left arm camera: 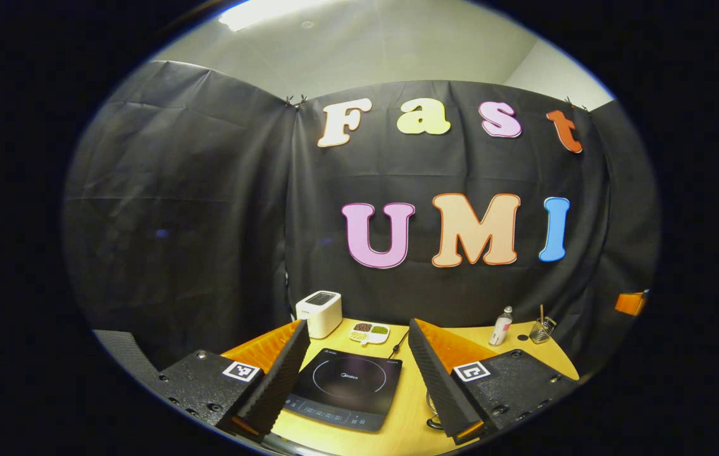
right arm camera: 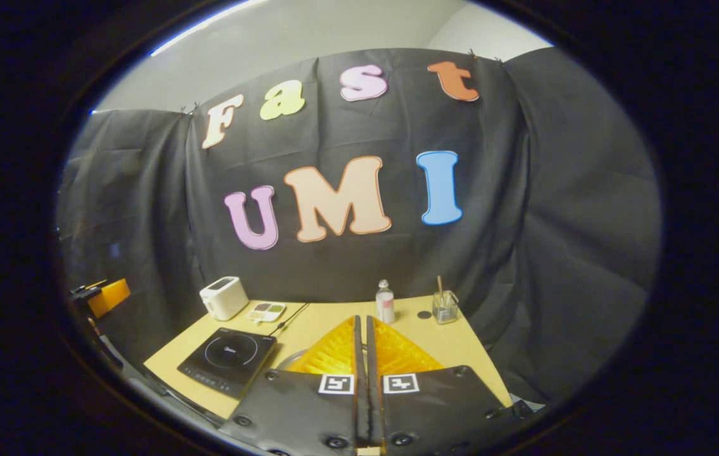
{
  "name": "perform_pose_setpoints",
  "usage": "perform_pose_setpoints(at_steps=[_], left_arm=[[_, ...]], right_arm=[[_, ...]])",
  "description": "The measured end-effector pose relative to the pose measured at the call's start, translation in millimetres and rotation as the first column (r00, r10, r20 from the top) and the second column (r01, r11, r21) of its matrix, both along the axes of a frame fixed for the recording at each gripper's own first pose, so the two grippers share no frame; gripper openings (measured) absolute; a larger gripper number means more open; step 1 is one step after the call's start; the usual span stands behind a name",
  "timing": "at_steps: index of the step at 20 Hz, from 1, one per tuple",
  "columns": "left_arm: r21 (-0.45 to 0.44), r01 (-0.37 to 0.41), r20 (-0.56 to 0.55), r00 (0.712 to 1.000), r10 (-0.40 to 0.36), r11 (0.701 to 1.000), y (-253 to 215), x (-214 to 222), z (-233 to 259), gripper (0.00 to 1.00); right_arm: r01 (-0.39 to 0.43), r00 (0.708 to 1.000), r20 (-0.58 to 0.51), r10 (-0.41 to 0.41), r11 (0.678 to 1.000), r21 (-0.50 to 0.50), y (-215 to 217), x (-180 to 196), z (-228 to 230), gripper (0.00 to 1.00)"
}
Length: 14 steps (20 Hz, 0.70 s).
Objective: First push the handle of the pot to place it horizontally, then grasp the pot with both hands and set it on the induction cooktop.
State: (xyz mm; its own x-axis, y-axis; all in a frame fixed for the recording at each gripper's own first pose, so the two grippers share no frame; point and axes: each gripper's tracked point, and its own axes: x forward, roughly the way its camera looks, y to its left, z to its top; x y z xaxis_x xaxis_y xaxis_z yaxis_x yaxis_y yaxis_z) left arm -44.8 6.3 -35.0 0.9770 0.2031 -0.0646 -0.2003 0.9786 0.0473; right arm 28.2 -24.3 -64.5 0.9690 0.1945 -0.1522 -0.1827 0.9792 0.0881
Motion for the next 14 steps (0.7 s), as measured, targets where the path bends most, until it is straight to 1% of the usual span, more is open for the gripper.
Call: perform_pose_setpoints(at_steps=[1, 2, 3, 4, 5, 6, 7, 8, 9, 10, 11, 12, 13, 14], left_arm=[[-0.001, -0.009, -0.003, 1.0, 0.009, 1.0, 3.0, -0.9, -1.4, 0.92], [-0.002, -0.017, -0.006, 1.0, 0.017, 1.0, 6.2, -1.5, -3.2, 0.92], [0.0, -0.027, -0.012, 1.0, 0.027, 1.0, 11.2, -0.6, -4.2, 0.92], [0.002, -0.035, -0.015, 0.999, 0.035, 0.999, 15.4, 0.0, -5.7, 0.92], [0.004, -0.041, -0.02, 0.999, 0.041, 0.999, 20.4, 1.5, -6.4, 0.92], [0.007, -0.045, -0.022, 0.999, 0.045, 0.999, 26.0, 3.2, -7.5, 0.92], [0.009, -0.047, -0.025, 0.999, 0.047, 0.999, 31.4, 7.3, -7.3, 0.92], [0.013, -0.046, -0.031, 0.998, 0.047, 0.999, 36.6, 11.5, -8.2, 0.92], [0.018, -0.044, -0.035, 0.998, 0.044, 0.999, 42.3, 15.2, -8.2, 0.92], [0.025, -0.039, -0.038, 0.998, 0.04, 0.999, 48.6, 19.4, -9.1, 0.92], [0.033, -0.036, -0.041, 0.998, 0.037, 0.999, 55.2, 23.4, -8.9, 0.92], [0.042, -0.03, -0.047, 0.998, 0.032, 0.999, 61.0, 28.0, -9.8, 0.92], [0.052, -0.024, -0.054, 0.998, 0.027, 0.998, 66.9, 32.0, -11.4, 0.92], [0.06, -0.017, -0.061, 0.998, 0.02, 0.998, 72.5, 36.2, -13.0, 0.92]], right_arm=[[-0.011, 1.0, -0.018, 0.011, 1.0, -0.007, 3.8, 1.2, -6.6, 0.02], [-0.025, 0.999, -0.04, 0.024, 1.0, -0.015, 8.6, 1.3, -16.6, 0.0], [-0.036, 0.997, -0.066, 0.035, 0.999, -0.025, 14.9, 0.7, -25.6, 0.0], [-0.049, 0.994, -0.095, 0.046, 0.998, -0.034, 21.0, 0.3, -37.2, 0.02], [-0.061, 0.991, -0.119, 0.056, 0.997, -0.041, 27.9, -0.2, -45.9, 0.0], [-0.071, 0.988, -0.139, 0.063, 0.996, -0.047, 35.7, -0.6, -53.9, 0.0], [-0.078, 0.985, -0.159, 0.068, 0.996, -0.052, 42.2, -0.2, -62.1, 0.04], [-0.08, 0.981, -0.181, 0.068, 0.995, -0.056, 50.2, 0.6, -71.3, 0.0], [-0.087, 0.976, -0.206, 0.074, 0.995, -0.053, 59.2, 0.9, -78.4, 0.0], [-0.093, 0.97, -0.231, 0.079, 0.994, -0.051, 68.3, -0.9, -86.0, 0.08], [-0.101, 0.964, -0.253, 0.085, 0.994, -0.05, 77.2, -1.2, -93.4, 0.03], [-0.108, 0.957, -0.275, 0.091, 0.993, -0.051, 85.3, -0.9, -101.9, 0.03], [-0.114, 0.949, -0.302, 0.093, 0.992, -0.052, 92.8, -0.3, -111.3, 0.08], [-0.12, 0.939, -0.331, 0.097, 0.991, -0.051, 100.3, -0.5, -123.0, 0.08]])
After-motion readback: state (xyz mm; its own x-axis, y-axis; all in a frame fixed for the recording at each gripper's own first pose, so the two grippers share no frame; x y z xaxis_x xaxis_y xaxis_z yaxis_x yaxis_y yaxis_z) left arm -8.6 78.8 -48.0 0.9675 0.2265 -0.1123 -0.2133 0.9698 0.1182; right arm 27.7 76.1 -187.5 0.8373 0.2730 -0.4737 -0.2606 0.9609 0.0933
